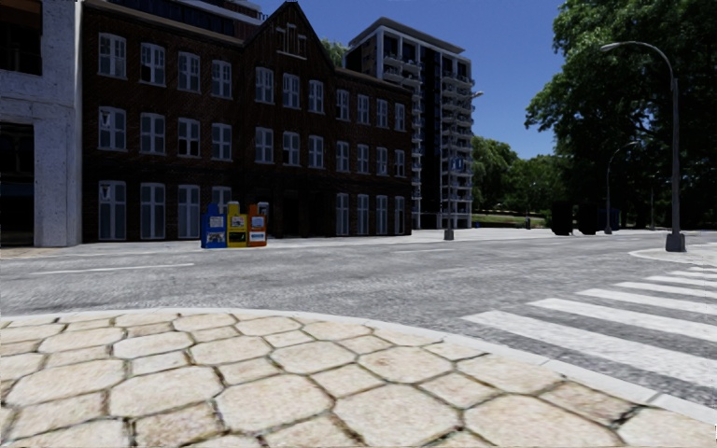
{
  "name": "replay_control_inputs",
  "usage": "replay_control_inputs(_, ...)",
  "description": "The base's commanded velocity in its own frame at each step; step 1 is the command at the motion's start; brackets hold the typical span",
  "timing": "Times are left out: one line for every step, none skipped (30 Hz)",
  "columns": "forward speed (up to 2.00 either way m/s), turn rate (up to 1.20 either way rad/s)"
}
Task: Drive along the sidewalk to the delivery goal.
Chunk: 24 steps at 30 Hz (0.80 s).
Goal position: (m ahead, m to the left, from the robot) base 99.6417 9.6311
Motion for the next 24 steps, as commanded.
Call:
replay_control_inputs(2.00,-1.20)
replay_control_inputs(2.00,-1.20)
replay_control_inputs(2.00,-1.20)
replay_control_inputs(2.00,-1.20)
replay_control_inputs(2.00,-1.20)
replay_control_inputs(2.00,-1.20)
replay_control_inputs(2.00,-1.20)
replay_control_inputs(2.00,-1.20)
replay_control_inputs(2.00,-1.20)
replay_control_inputs(2.00,-1.20)
replay_control_inputs(2.00,-1.18)
replay_control_inputs(2.00,-1.18)
replay_control_inputs(2.00,-0.77)
replay_control_inputs(2.00,-0.65)
replay_control_inputs(2.00,-0.65)
replay_control_inputs(2.00,-0.55)
replay_control_inputs(2.00,-0.52)
replay_control_inputs(2.00,-0.12)
replay_control_inputs(2.00,-0.02)
replay_control_inputs(2.00,-0.02)
replay_control_inputs(2.00,0.00)
replay_control_inputs(2.00,0.00)
replay_control_inputs(2.00,0.00)
replay_control_inputs(2.00,0.00)
